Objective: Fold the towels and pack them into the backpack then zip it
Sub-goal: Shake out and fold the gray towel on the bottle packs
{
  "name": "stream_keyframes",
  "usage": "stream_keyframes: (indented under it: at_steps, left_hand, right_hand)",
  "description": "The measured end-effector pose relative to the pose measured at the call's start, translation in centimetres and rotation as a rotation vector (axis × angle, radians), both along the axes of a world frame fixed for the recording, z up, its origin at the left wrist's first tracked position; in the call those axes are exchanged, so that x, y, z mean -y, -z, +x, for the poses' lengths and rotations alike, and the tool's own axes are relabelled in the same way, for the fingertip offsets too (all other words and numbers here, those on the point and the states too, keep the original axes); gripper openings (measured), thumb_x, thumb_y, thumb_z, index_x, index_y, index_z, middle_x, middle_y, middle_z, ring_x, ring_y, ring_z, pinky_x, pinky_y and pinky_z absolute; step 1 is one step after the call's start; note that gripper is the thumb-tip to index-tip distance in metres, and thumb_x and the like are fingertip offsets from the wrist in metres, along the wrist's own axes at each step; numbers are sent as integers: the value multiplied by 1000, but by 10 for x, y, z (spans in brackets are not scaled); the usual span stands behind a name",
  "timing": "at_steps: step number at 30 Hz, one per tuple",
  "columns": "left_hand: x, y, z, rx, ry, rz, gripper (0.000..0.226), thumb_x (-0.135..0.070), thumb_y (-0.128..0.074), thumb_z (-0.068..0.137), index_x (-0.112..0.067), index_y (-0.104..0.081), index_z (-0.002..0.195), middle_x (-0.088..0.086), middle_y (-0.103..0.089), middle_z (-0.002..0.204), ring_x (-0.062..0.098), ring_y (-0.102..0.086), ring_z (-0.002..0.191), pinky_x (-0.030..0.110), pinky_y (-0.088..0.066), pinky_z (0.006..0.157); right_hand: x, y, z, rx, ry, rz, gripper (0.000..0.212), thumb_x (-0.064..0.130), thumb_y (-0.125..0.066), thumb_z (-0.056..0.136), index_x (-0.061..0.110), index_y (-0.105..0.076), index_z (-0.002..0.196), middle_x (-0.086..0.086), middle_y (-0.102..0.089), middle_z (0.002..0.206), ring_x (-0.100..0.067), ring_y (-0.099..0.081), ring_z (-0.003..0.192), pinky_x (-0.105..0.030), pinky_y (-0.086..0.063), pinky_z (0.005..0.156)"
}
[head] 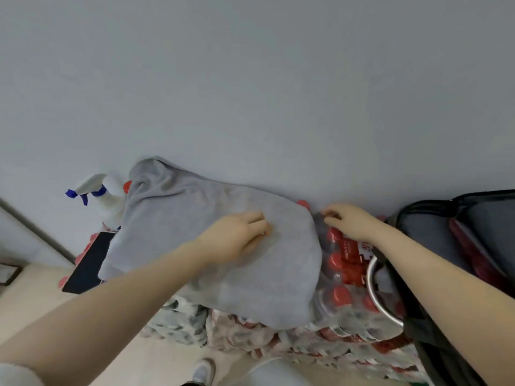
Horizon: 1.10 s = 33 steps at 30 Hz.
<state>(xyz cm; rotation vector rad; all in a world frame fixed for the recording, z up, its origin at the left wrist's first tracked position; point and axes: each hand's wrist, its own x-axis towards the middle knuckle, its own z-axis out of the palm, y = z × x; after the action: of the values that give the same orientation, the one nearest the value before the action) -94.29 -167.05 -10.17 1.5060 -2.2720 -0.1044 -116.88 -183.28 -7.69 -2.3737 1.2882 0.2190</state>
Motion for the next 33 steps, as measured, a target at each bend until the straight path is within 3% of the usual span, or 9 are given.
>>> stream_keyframes:
  at_steps: [5, 9, 12, 16, 19, 22, 24, 28, 33]
  left_hand:
    - [-8, 11, -89, 70, -84, 60, 23, -31, -41, 82, -17, -58, 75, 5, -59, 74, 24, -57, 52, 22, -43, 44]
    - [-15, 19, -142, 57, -538, 164, 49, -54, -34, 74, -13, -61, 79, 8, -58, 82, 28, -59, 76, 32, -44, 67]
    - [-15, 16, -165, 110, -752, 278, 53, -57, -50, 79, -10, -54, 102, 7, -50, 105, 26, -48, 100, 35, -36, 84]
    - [-12, 8, -177, 200, -858, 275, 43, -45, -80, 47, -14, -61, 69, 3, -57, 76, 24, -58, 68, 26, -44, 57]
    - [-11, 7, -170, -84, -895, 295, 22, -27, -55, 86, -7, -57, 95, 11, -55, 102, 30, -52, 96, 32, -39, 76]
    - [-13, -2, -161, -486, -922, 309, 14, -21, -46, 94, -10, -52, 90, 13, -58, 87, 28, -53, 84, 32, -36, 66]
    - [-14, -10, -159, -714, -932, 282, 15, -21, -46, 94, -9, -52, 88, 12, -59, 80, 26, -54, 78, 32, -39, 67]
    - [-7, -29, -175, -1105, -805, 305, 14, -19, -48, 94, -11, -56, 85, 6, -54, 79, 17, -48, 76, 29, -40, 71]
    - [23, -27, -210, -894, -640, 480, 13, -21, -47, 94, -18, -60, 95, -7, -59, 85, 8, -52, 78, 23, -41, 77]
  right_hand:
    - [-2, 15, 7, -21, -163, -49, 39, 31, -43, 95, 17, -44, 132, -12, -53, 131, -33, -44, 123, -44, -36, 103]
    - [-7, 26, 22, 73, -80, 12, 51, 34, -50, 91, 13, -36, 135, -12, -50, 136, -32, -45, 125, -45, -34, 104]
    - [-3, 23, 23, 247, 33, 86, 41, 29, -63, 82, 9, -54, 117, -11, -59, 122, -32, -54, 116, -41, -42, 99]
    - [3, 6, 14, 394, 28, 319, 20, 26, -69, 76, 9, -62, 69, -11, -66, 80, -30, -63, 79, -39, -49, 72]
    - [9, -13, 0, 436, 11, 461, 25, 29, -65, 83, 9, -60, 70, -7, -62, 76, -21, -57, 70, -30, -42, 63]
    - [17, -26, -12, 442, 24, 699, 14, 24, -61, 88, 11, -62, 82, -8, -65, 88, -20, -62, 77, -29, -51, 72]
    - [22, -31, -16, 467, 90, 764, 10, 19, -59, 89, 14, -58, 81, -5, -60, 78, -13, -56, 59, -24, -51, 56]
    - [36, -42, -20, 487, 88, 454, 4, 7, -62, 85, 9, -60, 88, -2, -53, 71, -12, -48, 57, -21, -40, 46]
    - [58, -50, -36, 114, -122, -128, 28, -2, -48, 86, 8, -62, 108, -11, -59, 111, -27, -58, 95, -25, -43, 77]
